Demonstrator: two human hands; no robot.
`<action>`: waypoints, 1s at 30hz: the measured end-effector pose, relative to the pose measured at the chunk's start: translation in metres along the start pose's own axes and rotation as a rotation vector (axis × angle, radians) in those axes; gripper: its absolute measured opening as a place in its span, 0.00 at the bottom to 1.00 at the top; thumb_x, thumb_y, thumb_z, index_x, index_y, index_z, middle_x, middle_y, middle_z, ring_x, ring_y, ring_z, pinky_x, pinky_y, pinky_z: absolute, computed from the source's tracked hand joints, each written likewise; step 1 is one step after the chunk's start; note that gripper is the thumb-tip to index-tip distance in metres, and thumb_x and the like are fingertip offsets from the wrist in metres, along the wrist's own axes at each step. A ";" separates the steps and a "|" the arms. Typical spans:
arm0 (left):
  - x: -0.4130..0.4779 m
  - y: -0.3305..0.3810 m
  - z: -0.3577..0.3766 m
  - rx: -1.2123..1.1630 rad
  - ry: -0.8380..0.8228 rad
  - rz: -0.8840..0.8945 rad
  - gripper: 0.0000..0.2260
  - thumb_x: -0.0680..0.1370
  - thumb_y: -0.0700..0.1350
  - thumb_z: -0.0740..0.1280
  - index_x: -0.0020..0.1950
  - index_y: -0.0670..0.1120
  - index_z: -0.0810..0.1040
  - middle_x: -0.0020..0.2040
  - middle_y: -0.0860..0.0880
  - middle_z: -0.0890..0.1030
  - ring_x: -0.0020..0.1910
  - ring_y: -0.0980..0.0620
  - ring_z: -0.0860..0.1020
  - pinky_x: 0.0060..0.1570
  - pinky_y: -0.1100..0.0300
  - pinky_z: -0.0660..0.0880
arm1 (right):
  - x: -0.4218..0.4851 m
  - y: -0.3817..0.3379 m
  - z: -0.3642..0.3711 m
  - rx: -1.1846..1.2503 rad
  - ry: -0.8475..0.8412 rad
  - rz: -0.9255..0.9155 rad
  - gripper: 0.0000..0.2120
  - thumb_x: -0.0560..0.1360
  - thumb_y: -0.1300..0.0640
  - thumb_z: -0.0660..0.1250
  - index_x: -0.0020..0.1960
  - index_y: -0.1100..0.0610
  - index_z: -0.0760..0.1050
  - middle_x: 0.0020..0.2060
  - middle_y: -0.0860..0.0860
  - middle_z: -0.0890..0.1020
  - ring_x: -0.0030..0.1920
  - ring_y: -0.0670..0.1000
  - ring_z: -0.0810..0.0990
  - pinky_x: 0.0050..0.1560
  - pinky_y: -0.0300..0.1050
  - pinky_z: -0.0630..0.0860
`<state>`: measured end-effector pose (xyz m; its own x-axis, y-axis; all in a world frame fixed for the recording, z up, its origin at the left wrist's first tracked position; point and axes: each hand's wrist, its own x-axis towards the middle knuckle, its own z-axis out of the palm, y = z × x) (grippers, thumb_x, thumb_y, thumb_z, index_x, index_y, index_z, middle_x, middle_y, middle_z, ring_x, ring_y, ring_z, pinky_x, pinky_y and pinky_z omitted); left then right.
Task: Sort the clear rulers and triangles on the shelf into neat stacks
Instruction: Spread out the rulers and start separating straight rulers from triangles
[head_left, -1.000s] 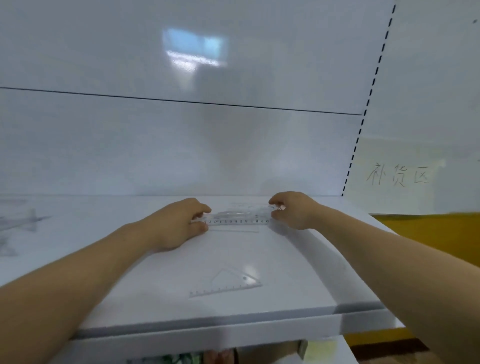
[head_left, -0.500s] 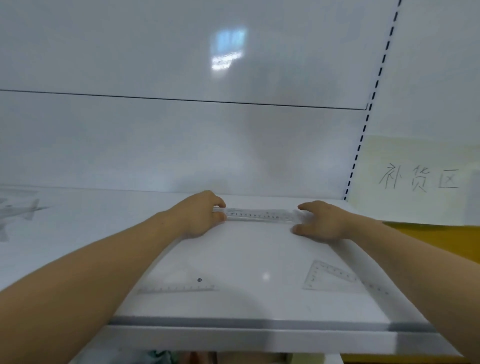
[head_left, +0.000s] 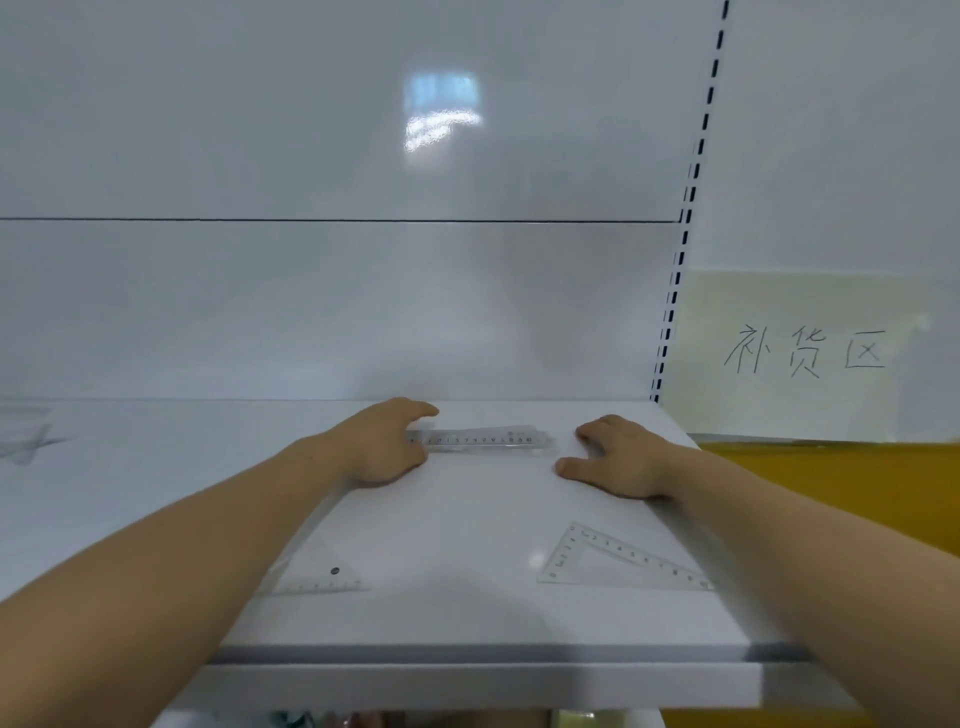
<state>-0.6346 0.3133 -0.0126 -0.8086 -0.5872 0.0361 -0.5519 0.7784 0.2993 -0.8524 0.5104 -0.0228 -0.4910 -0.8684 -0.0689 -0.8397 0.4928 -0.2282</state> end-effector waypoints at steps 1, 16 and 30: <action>-0.002 0.001 0.000 -0.015 0.007 -0.018 0.27 0.77 0.50 0.65 0.74 0.53 0.61 0.74 0.53 0.62 0.71 0.51 0.64 0.69 0.58 0.62 | 0.002 -0.002 -0.006 -0.004 -0.014 -0.005 0.39 0.72 0.30 0.57 0.74 0.53 0.61 0.73 0.52 0.63 0.72 0.54 0.63 0.71 0.50 0.60; -0.140 -0.116 -0.063 0.045 0.136 -0.295 0.24 0.77 0.56 0.63 0.72 0.53 0.65 0.74 0.53 0.64 0.71 0.51 0.64 0.68 0.58 0.60 | 0.055 -0.243 0.002 -0.014 0.041 -0.423 0.32 0.75 0.34 0.56 0.73 0.51 0.63 0.70 0.52 0.68 0.70 0.53 0.66 0.69 0.48 0.62; -0.319 -0.353 -0.162 0.107 0.218 -0.615 0.25 0.77 0.55 0.64 0.73 0.51 0.65 0.74 0.52 0.65 0.71 0.50 0.66 0.67 0.56 0.62 | 0.067 -0.572 0.066 -0.083 -0.044 -0.735 0.32 0.77 0.36 0.55 0.75 0.53 0.58 0.73 0.54 0.63 0.72 0.54 0.62 0.69 0.47 0.60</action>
<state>-0.1489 0.1904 0.0247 -0.2864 -0.9544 0.0844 -0.9262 0.2983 0.2306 -0.3896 0.1670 0.0389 0.2127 -0.9765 0.0344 -0.9639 -0.2155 -0.1567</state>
